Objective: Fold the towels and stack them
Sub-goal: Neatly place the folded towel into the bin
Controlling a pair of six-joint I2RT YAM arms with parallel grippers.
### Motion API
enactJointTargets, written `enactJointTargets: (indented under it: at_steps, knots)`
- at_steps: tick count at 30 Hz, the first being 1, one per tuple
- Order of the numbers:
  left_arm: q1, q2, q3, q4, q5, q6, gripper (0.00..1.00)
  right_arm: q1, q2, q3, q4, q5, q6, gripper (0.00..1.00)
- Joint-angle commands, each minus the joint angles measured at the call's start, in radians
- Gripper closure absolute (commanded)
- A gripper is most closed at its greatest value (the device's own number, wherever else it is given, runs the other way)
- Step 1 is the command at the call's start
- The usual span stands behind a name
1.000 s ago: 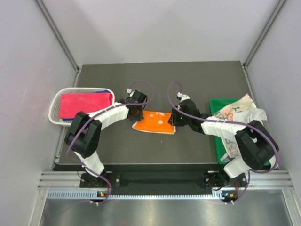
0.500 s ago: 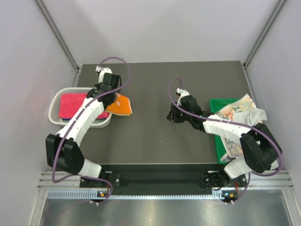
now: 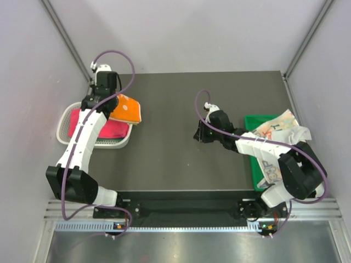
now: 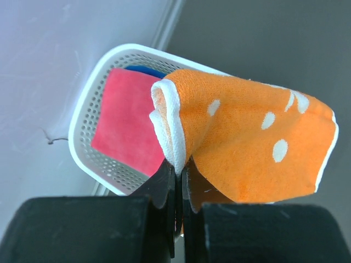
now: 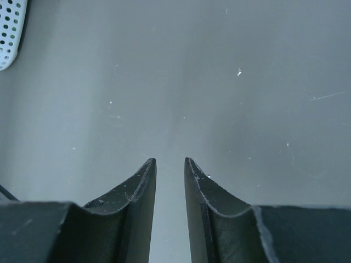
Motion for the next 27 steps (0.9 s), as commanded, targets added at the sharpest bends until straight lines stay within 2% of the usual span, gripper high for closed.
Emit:
enactJointTargets:
  at_steps: [1,8,20,27]
  knots:
    - [0.058,-0.034,0.084,-0.013,0.024,0.046,1.0,-0.001,0.004,0.061,0.024,-0.01,-0.006,0.73]
    - [0.101,-0.02,0.133,-0.046,0.066,0.053,1.0,0.01,0.018,0.084,0.01,-0.012,-0.014,0.73]
    - [0.19,-0.034,0.096,-0.065,0.095,0.046,1.0,0.04,0.022,0.114,-0.053,0.005,-0.028,0.74]
    - [0.275,-0.051,-0.098,0.053,0.119,0.01,1.0,0.083,0.056,0.137,-0.082,0.014,-0.042,0.74]
